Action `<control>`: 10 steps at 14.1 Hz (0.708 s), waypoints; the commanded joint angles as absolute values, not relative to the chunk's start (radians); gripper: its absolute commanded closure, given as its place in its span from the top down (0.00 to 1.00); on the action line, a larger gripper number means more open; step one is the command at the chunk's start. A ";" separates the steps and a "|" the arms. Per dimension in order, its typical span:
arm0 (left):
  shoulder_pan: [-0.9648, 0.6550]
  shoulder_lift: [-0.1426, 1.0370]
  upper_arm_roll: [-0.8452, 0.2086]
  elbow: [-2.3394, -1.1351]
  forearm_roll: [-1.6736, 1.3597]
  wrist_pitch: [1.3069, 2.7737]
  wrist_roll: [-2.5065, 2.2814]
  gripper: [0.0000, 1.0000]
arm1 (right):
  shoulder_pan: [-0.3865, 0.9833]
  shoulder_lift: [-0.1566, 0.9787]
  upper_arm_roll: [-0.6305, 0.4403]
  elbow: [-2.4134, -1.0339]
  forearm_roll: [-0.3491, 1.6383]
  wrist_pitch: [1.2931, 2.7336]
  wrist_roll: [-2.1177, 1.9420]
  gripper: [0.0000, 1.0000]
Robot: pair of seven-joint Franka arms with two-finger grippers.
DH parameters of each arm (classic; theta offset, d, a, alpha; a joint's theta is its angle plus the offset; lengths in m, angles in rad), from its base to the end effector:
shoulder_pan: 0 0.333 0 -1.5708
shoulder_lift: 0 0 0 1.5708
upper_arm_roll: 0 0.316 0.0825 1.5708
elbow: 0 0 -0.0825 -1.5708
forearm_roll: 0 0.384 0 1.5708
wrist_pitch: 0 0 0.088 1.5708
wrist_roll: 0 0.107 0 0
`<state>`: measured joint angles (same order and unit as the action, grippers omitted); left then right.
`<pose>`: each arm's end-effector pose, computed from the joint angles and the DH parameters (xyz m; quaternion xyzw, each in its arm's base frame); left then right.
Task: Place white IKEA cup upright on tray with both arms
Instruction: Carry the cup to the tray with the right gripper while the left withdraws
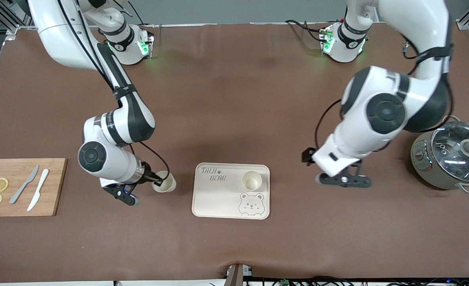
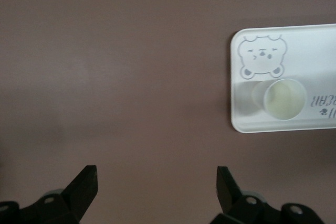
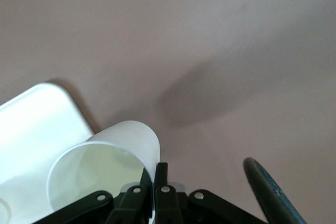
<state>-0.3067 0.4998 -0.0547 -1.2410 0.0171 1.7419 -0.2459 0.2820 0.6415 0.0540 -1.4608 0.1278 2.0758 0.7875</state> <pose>0.6623 -0.2395 0.4806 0.9984 -0.0558 -0.0005 0.0047 0.6736 0.2350 0.3051 -0.9632 0.2589 0.0492 0.0537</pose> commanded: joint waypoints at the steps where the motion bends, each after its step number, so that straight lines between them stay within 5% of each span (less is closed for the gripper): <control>1: -0.253 0.459 -0.055 -1.272 0.015 1.712 -0.174 1.00 | 0.339 0.681 0.048 -1.411 0.156 2.104 0.874 0.00; 10: -0.118 0.339 -0.058 -1.403 0.026 1.689 -0.051 1.00 | 0.454 0.775 0.043 -1.371 0.146 2.213 1.031 0.00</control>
<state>-0.1336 0.4346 -0.0532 -1.3003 0.0172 1.6849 -0.0679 0.4442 0.7509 0.0529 -1.4064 0.1405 2.2171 1.0122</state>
